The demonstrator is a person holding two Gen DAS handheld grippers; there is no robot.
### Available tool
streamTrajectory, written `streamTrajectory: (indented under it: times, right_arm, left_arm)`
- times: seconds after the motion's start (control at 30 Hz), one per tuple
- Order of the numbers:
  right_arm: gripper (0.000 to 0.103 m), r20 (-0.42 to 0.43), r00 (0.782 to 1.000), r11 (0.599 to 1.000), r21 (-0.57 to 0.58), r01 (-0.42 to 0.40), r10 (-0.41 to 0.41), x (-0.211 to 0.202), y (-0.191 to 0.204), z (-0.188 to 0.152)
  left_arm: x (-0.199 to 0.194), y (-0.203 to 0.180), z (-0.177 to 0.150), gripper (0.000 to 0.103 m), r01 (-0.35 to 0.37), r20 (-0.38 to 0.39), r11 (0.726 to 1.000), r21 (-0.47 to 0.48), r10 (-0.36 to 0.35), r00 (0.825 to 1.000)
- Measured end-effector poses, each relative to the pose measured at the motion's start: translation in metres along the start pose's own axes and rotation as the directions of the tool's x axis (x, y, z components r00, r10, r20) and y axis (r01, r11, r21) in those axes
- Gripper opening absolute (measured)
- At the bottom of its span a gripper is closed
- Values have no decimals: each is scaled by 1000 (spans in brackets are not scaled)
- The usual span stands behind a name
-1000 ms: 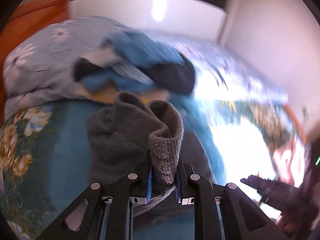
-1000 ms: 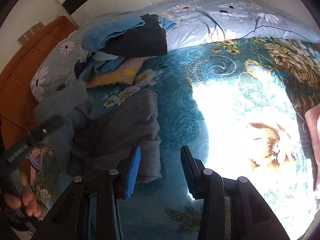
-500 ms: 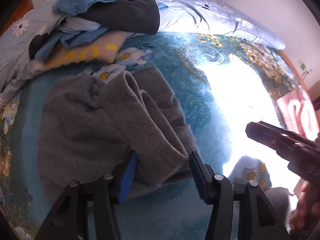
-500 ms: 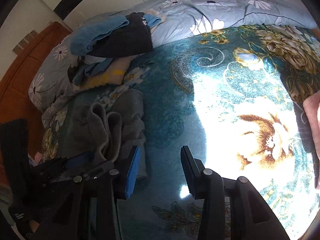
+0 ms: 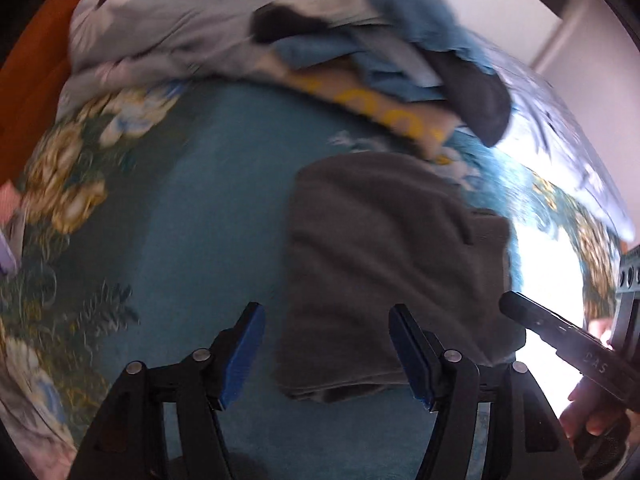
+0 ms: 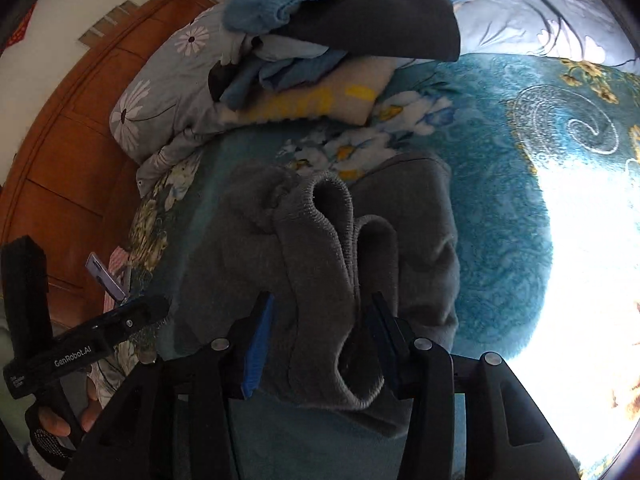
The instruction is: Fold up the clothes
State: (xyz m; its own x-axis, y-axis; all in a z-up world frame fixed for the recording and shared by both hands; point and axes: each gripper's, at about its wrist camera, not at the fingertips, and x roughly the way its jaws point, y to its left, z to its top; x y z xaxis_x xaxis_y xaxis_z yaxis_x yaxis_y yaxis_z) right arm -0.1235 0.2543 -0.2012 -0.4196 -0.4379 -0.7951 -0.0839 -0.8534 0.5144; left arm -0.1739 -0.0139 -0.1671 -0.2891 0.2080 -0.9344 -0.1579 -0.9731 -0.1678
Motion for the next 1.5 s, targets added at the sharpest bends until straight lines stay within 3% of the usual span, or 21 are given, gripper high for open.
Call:
streamTrajectory:
  times: [0.17,0.3,0.33,0.37,0.4,0.53,0.63,0.77,0.97,1.07,1.3,1.5]
  right_arm:
    - [49,-34,998,993,107,-52,56,23,-17,11]
    - [47,-15,988,976,155,-152,157,26,-18,13]
    - [36,-2,986,975,150,-167,169,23,-17,12]
    - [18,9,984,973,147,-180,180,21,-16,11]
    - [14,13,982,970,158,-187,187,18,-17,12]
    - [11,75,968,954,166,-248,239,-9,-16,18]
    - [11,131,960,954,141,-266,248,-39,-17,23]
    - [11,147,971,966,152,-210,188,-53,-37,26]
    - [12,54,986,929,330,-164,155,-10,-90,5]
    - [14,69,984,891,418,-179,165,1,-110,-7]
    - [18,20,991,905,406,-126,129,8,-107,0]
    - [21,38,999,956,292,-38,28,-30,-96,8]
  left_arm:
    - [9,14,-3,68,13,-25,999,-48,-15,1000]
    - [15,25,-6,68,23,-45,996,-87,-27,999]
    - [17,27,-7,68,25,-50,995,-96,-30,998]
    - [19,30,-7,68,28,-54,994,-106,-33,998]
    - [19,32,-8,68,35,-56,993,-115,-42,998]
    - [14,33,-6,68,89,-50,985,-146,-97,994]
    - [6,34,-5,68,167,-35,968,-187,-177,984]
    - [11,29,-6,68,182,-51,964,-192,-195,979]
    - [38,21,-19,68,159,-129,969,-189,-185,974]
    - [47,21,-23,68,117,-151,977,-180,-145,978]
    - [54,25,-26,69,71,-174,981,-182,-103,979]
    - [11,16,-12,68,108,-72,986,-130,-118,990]
